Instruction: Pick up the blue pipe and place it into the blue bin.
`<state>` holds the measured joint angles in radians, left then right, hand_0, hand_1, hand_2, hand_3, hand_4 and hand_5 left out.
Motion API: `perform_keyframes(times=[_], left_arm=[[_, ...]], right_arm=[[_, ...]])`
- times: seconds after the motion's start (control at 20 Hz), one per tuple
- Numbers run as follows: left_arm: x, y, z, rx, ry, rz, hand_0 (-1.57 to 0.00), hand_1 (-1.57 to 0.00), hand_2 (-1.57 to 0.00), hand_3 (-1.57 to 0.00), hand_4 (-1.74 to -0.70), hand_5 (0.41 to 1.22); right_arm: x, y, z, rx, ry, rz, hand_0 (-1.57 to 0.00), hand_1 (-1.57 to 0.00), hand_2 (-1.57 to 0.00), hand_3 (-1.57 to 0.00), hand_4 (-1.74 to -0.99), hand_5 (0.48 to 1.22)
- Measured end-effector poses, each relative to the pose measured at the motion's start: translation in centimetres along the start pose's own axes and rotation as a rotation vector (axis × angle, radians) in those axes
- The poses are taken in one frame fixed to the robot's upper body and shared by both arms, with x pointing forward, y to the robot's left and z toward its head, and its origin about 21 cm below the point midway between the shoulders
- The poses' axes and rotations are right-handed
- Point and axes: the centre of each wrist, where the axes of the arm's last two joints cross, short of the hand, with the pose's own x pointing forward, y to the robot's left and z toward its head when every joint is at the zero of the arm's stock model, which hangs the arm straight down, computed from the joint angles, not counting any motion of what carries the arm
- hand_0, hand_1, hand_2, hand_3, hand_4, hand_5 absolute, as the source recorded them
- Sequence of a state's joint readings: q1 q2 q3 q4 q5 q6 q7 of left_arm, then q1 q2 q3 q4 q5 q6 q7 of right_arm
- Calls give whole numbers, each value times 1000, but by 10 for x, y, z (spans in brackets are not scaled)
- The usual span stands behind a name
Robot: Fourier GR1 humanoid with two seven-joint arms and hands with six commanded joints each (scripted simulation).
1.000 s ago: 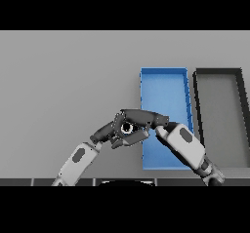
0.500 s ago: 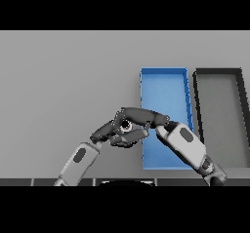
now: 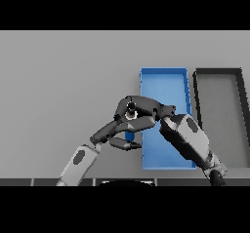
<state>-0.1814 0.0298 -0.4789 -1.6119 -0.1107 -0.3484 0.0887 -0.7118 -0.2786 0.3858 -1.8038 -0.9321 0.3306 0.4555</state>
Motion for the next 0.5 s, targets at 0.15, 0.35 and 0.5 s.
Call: perform_keyframes(times=[0.15, 0.35, 0.5], left_arm=[[4, 2, 0, 3, 22, -6, -3, -3, -3, -3, -927, 493], [7, 3, 4, 4, 18, -18, -1, -1, 0, 0, -916, 486], [7, 2, 4, 4, 30, -32, 0, 0, 0, 0, -899, 487]], right_arm=[[47, -4, -8, 6, -77, 47, -1571, -1571, -1571, -1571, -1494, 1221], [89, -31, -15, -63, -155, 104, -1571, -1571, -1571, -1571, -1496, 1221], [114, -54, -8, -256, -169, 145, -1571, -1571, -1571, -1571, -1497, 1221]])
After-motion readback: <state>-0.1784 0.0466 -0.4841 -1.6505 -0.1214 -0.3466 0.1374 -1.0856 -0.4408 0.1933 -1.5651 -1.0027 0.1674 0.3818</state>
